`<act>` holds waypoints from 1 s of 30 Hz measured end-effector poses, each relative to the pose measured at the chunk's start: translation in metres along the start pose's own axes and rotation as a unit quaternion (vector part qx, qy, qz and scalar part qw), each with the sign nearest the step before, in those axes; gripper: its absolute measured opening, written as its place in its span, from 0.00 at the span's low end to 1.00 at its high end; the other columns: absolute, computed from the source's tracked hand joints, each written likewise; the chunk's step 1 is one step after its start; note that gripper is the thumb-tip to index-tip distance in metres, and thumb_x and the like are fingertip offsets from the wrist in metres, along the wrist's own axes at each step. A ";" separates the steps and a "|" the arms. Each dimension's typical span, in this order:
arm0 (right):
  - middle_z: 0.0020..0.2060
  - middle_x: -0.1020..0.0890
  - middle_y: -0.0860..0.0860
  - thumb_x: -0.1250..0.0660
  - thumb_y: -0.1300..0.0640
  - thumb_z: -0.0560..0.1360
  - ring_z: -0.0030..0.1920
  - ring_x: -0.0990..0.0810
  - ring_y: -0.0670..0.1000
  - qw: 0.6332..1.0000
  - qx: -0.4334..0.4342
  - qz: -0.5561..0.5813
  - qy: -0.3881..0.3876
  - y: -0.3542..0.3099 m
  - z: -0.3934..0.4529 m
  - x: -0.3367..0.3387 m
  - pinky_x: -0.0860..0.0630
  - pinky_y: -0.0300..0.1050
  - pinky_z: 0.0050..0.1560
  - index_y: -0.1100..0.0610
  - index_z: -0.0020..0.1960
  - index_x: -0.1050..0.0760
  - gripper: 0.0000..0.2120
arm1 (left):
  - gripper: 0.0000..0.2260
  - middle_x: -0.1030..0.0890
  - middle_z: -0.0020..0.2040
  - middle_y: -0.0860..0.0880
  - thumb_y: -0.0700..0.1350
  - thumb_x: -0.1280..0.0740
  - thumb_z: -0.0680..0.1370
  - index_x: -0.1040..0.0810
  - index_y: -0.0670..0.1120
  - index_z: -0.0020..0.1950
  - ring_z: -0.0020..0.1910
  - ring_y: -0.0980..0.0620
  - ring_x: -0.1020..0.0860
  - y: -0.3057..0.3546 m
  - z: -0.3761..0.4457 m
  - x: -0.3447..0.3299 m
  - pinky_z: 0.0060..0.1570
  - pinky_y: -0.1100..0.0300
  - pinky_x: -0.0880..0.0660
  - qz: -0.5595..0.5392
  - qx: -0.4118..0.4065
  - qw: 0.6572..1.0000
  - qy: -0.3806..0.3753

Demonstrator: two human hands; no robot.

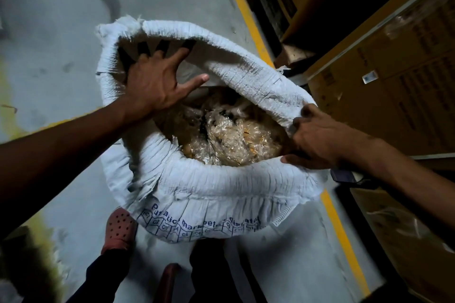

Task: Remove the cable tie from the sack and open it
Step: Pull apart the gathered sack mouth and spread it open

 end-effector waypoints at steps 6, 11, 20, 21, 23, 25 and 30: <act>0.48 0.17 0.46 0.39 0.38 0.78 0.61 0.22 0.52 0.981 -0.019 -0.005 -0.191 -0.013 0.003 0.008 0.59 0.72 0.76 0.48 0.52 0.21 0.16 | 0.36 0.24 0.65 0.29 0.76 0.47 0.77 0.37 0.58 0.80 0.61 0.25 0.24 0.000 0.005 0.003 0.57 0.38 0.25 0.002 0.003 1.000 0.014; 0.52 0.16 0.48 0.38 0.47 0.75 0.63 0.22 0.53 0.977 -0.009 -0.014 -0.212 -0.025 0.011 0.011 0.62 0.70 0.77 0.49 0.51 0.20 0.12 | 0.37 0.24 0.65 0.30 0.76 0.47 0.77 0.37 0.57 0.80 0.61 0.26 0.24 0.004 0.005 -0.001 0.57 0.40 0.24 -0.001 0.004 1.000 0.011; 0.69 0.31 0.51 0.38 0.55 0.75 0.59 0.20 0.58 0.971 -0.011 0.037 -0.235 -0.034 0.028 0.002 0.46 0.80 0.68 0.44 0.64 0.27 0.19 | 0.37 0.24 0.64 0.28 0.75 0.45 0.77 0.35 0.55 0.80 0.60 0.26 0.24 0.009 0.006 -0.004 0.57 0.41 0.24 0.001 -0.016 1.000 0.000; 0.70 0.32 0.52 0.38 0.58 0.75 0.61 0.21 0.59 0.969 -0.023 0.046 -0.240 -0.034 0.030 0.004 0.45 0.83 0.66 0.44 0.66 0.28 0.21 | 0.37 0.24 0.64 0.28 0.75 0.45 0.77 0.35 0.55 0.80 0.60 0.26 0.24 0.009 0.006 -0.004 0.57 0.41 0.25 0.003 -0.019 1.000 0.000; 0.70 0.31 0.52 0.41 0.62 0.76 0.65 0.24 0.62 0.966 -0.045 0.053 -0.248 -0.033 0.033 0.006 0.47 0.86 0.64 0.45 0.67 0.27 0.23 | 0.38 0.25 0.65 0.28 0.75 0.44 0.77 0.35 0.55 0.81 0.61 0.26 0.24 0.009 0.008 -0.004 0.59 0.41 0.25 0.006 -0.020 1.000 -0.002; 0.65 0.26 0.53 0.44 0.62 0.79 0.67 0.27 0.64 0.966 -0.055 0.027 -0.252 -0.032 0.032 0.008 0.49 0.86 0.65 0.49 0.65 0.26 0.19 | 0.37 0.26 0.67 0.29 0.75 0.44 0.77 0.36 0.56 0.81 0.62 0.26 0.25 0.006 0.012 -0.003 0.60 0.41 0.26 0.009 -0.015 1.000 -0.004; 0.60 0.20 0.60 0.47 0.52 0.82 0.65 0.24 0.64 0.960 -0.105 -0.009 -0.259 -0.033 0.032 0.008 0.54 0.86 0.66 0.58 0.63 0.25 0.18 | 0.36 0.25 0.64 0.27 0.73 0.43 0.78 0.34 0.53 0.80 0.59 0.28 0.23 0.001 0.023 0.000 0.62 0.42 0.27 0.015 -0.034 0.999 0.003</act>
Point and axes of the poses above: each hand's wrist, its own z-axis towards the middle knuckle, its own x-axis out of the back of the hand, y = z × x, the point moved 3 cm from there along z, towards the middle knuckle
